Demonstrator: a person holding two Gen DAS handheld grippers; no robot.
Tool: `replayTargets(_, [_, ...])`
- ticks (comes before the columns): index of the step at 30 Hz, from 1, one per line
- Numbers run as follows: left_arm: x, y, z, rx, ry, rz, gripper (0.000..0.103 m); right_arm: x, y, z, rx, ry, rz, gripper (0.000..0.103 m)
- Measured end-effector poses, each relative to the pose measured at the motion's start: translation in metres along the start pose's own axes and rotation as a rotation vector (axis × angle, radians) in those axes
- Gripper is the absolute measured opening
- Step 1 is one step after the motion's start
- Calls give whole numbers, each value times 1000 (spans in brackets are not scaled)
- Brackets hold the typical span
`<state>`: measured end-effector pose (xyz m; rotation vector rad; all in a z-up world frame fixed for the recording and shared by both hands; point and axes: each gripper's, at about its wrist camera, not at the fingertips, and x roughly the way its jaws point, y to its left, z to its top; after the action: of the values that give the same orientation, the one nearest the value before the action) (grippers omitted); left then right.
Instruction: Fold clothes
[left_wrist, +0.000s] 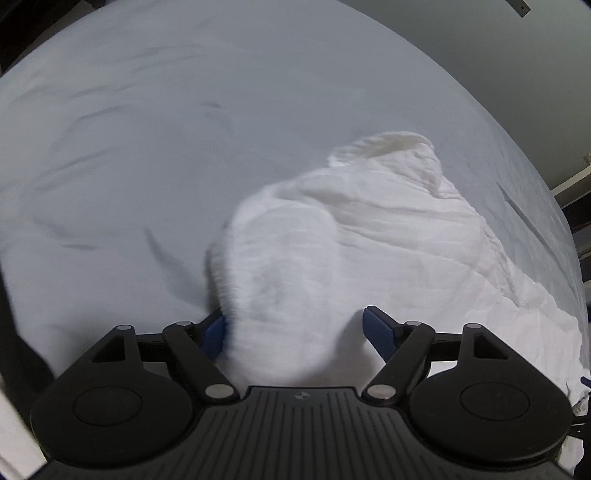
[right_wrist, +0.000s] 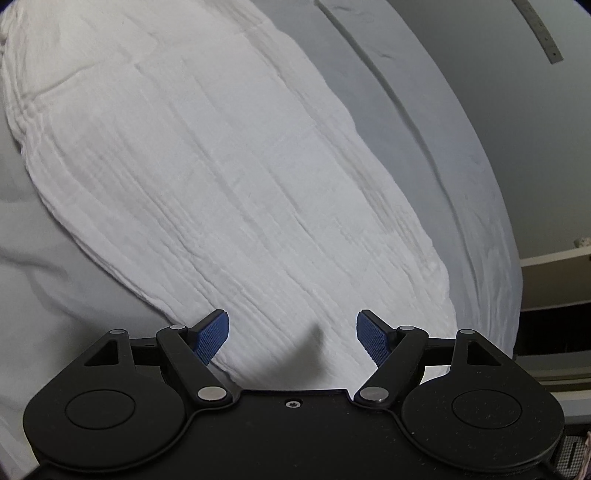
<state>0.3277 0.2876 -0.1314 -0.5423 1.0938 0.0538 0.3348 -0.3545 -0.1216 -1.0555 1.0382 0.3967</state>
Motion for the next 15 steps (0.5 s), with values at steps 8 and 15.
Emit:
replayTargets(8, [0,-37,-12,45,7,-5,20,5,-2,-3,34,-16,0,74])
replayTargets(15, [-35,-79,-19,114,-49,-44,19,-4,-13,-26,138,-8,11,74])
